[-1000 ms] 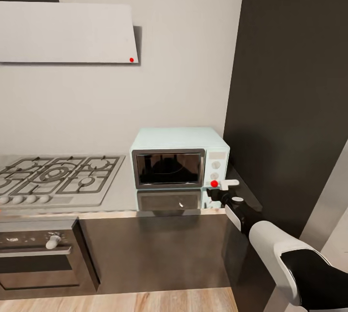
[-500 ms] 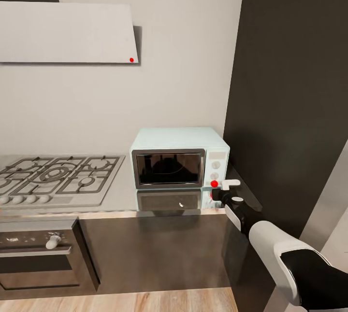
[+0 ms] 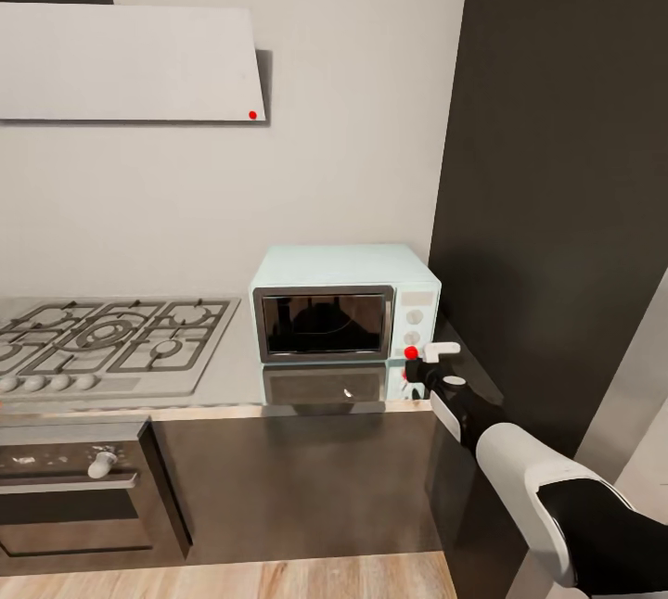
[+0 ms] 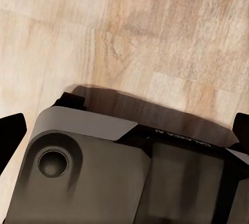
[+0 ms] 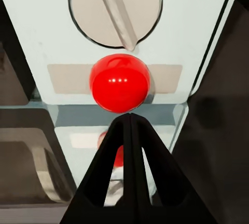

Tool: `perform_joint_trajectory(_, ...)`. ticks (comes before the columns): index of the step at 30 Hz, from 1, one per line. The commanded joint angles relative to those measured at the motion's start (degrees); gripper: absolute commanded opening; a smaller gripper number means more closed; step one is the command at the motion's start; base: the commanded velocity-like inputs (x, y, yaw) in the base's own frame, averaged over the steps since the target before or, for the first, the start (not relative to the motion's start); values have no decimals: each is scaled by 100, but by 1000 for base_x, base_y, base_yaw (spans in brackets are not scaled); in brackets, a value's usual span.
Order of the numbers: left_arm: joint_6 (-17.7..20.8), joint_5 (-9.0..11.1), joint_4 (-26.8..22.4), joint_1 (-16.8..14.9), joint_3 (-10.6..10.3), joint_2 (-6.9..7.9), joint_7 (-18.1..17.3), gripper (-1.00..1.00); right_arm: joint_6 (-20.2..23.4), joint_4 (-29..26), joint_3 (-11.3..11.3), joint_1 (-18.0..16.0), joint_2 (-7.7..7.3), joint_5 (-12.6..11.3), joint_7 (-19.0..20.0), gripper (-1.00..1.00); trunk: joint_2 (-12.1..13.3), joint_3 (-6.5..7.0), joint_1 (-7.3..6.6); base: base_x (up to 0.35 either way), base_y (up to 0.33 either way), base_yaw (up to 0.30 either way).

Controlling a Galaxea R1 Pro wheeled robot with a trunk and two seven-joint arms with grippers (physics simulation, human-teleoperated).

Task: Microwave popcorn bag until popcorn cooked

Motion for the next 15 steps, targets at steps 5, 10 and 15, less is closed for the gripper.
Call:
perform_joint_trajectory(5,-16,35,1,-3,-48,-2,28,100,10,19,41,-6,-15,-80,-34,-100,-5,-7,0,0,0,0)
perform_joint_trajectory(10,-16,35,1,-3,-43,30,29,100,-1,69,41,-6,-13,-81,-34,-100,-5,-7,0,87,0,0)
perform_joint_trajectory(15,-16,35,1,-3,-46,48,29,100,-4,83,41,-4,-8,-85,-34,-100,-5,-7,0,197,0,0)
